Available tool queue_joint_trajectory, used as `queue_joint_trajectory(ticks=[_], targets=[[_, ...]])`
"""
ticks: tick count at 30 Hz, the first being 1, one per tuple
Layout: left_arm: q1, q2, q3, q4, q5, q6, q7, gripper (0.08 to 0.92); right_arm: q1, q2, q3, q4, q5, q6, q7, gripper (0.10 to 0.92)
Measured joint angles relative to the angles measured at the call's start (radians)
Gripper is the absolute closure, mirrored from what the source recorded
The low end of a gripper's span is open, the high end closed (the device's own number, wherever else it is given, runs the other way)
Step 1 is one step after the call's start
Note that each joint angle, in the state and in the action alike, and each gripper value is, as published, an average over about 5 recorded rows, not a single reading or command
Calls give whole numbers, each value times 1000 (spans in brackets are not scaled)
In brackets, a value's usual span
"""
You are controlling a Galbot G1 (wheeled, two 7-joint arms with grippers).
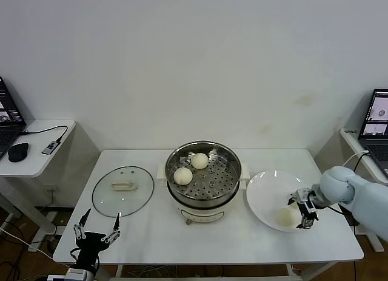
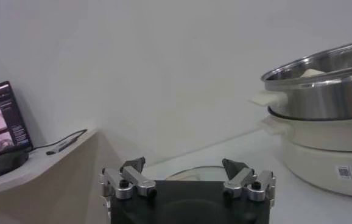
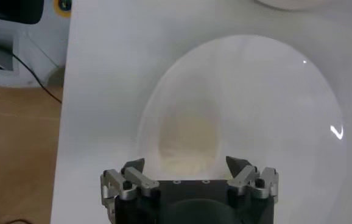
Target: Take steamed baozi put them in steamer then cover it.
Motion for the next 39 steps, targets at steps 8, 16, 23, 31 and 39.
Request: queue_joint_trajectory(ticks=[8, 16, 23, 31, 39], targets=[[0, -1, 1, -1, 0, -1, 0, 177, -20, 32, 21, -22, -8, -8, 8, 363], [-1, -3, 0, -1, 0, -1, -1, 177, -9, 35, 23, -30, -7, -8, 3, 440], [-1, -3, 1, -3, 0, -2, -1, 177, 32, 20, 10, -20, 10, -9, -9, 456], [-8, 7, 4, -5, -2, -3, -1, 177, 164, -11, -28, -4, 69, -9, -34, 450], [-9, 17, 8, -13, -5, -3, -1, 177, 381, 0, -112, 0, 166, -15, -49, 445]])
